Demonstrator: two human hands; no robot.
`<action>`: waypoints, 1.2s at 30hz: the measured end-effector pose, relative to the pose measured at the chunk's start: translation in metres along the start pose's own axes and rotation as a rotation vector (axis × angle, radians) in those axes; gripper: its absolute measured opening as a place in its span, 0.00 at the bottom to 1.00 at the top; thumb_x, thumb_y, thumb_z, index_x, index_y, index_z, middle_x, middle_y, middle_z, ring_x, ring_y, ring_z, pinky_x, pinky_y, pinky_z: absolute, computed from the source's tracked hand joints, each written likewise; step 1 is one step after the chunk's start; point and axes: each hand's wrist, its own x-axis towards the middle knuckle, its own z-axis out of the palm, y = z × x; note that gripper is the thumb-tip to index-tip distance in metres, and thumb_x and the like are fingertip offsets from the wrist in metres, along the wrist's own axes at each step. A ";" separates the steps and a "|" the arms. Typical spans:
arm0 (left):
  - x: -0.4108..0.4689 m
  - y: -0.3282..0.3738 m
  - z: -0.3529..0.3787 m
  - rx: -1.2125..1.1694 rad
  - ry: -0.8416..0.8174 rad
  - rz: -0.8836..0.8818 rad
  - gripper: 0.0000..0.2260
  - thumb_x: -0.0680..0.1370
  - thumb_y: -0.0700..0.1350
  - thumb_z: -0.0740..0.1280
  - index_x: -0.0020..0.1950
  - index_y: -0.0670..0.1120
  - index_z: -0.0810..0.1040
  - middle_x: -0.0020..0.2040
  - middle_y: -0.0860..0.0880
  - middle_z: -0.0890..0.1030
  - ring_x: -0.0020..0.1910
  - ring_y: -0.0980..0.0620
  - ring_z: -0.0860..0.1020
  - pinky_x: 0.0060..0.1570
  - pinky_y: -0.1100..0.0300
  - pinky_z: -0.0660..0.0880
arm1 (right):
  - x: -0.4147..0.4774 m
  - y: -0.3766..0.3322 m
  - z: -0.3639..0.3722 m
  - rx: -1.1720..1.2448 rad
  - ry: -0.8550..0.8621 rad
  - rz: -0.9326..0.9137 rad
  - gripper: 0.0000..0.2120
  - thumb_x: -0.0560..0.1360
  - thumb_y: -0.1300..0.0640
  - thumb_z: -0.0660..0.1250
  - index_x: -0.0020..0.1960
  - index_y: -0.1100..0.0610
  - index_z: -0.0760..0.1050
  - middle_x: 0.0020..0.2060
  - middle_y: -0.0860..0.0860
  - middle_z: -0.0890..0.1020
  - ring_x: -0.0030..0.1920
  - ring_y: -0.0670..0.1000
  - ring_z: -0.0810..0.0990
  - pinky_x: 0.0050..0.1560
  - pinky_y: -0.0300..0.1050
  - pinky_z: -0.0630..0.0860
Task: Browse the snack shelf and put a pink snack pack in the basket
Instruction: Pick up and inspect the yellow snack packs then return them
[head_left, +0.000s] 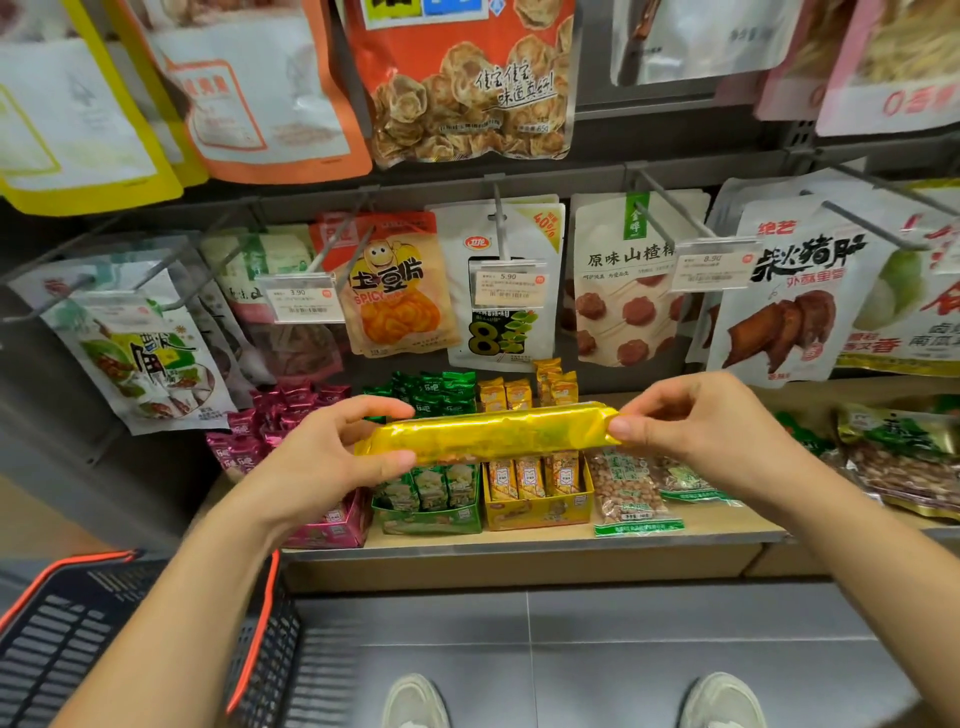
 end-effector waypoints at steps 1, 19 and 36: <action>0.000 0.000 0.000 0.004 0.021 0.005 0.14 0.67 0.53 0.74 0.52 0.60 0.82 0.41 0.54 0.83 0.37 0.58 0.80 0.37 0.66 0.76 | 0.000 0.000 0.000 0.054 0.014 -0.001 0.14 0.63 0.45 0.73 0.39 0.56 0.84 0.31 0.51 0.84 0.29 0.42 0.81 0.30 0.30 0.73; 0.003 -0.028 0.087 0.349 -0.205 0.123 0.09 0.83 0.44 0.57 0.56 0.53 0.77 0.40 0.39 0.82 0.27 0.53 0.78 0.29 0.60 0.75 | 0.006 0.001 0.009 0.654 -0.011 -0.013 0.19 0.70 0.57 0.70 0.60 0.54 0.76 0.51 0.53 0.85 0.50 0.52 0.85 0.44 0.46 0.82; 0.011 0.044 0.099 0.150 0.062 0.324 0.08 0.76 0.48 0.71 0.36 0.53 0.82 0.33 0.51 0.79 0.27 0.56 0.77 0.28 0.61 0.75 | -0.004 0.006 0.041 -0.178 -0.358 -0.201 0.10 0.74 0.55 0.73 0.54 0.48 0.81 0.47 0.43 0.85 0.50 0.41 0.82 0.55 0.49 0.79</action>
